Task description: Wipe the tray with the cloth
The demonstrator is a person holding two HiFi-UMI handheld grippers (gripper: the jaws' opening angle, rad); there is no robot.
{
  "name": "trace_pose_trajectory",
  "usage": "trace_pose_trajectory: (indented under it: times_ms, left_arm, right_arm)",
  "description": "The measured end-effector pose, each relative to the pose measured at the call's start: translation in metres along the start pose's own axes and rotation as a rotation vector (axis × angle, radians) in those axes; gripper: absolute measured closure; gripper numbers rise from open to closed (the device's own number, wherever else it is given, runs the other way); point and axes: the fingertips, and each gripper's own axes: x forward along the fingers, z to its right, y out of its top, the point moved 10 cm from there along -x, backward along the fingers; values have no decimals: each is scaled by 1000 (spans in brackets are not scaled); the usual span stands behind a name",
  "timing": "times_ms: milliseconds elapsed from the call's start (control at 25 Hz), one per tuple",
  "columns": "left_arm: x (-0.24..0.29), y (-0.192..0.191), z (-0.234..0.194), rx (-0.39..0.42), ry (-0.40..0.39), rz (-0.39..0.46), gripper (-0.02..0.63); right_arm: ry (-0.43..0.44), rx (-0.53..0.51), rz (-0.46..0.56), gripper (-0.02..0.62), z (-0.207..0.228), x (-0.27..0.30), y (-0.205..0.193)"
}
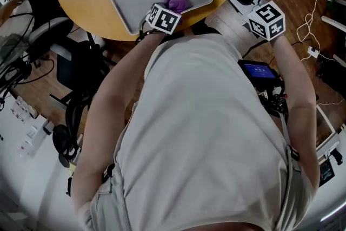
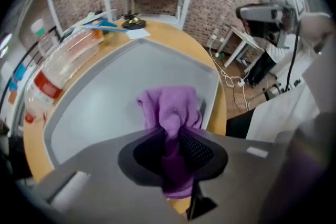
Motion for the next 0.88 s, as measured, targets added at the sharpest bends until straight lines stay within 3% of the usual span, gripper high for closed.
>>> trace_pose_trajectory:
  times_ms: [280, 400, 560, 880]
  left_arm:
    - [20, 42, 32, 611, 66, -130, 518]
    - [31, 60, 48, 788, 88, -158, 518]
    - [45, 85, 59, 877, 90, -148, 518]
    - [42, 80, 62, 856, 74, -62, 522]
  right_arm:
    - [-35, 53, 18, 592, 12, -9, -12]
    - [-54, 75, 23, 592, 18, -14, -18]
    - [-76, 106, 21, 592, 28, -15, -26]
    - [-81, 106, 23, 592, 29, -17, -26]
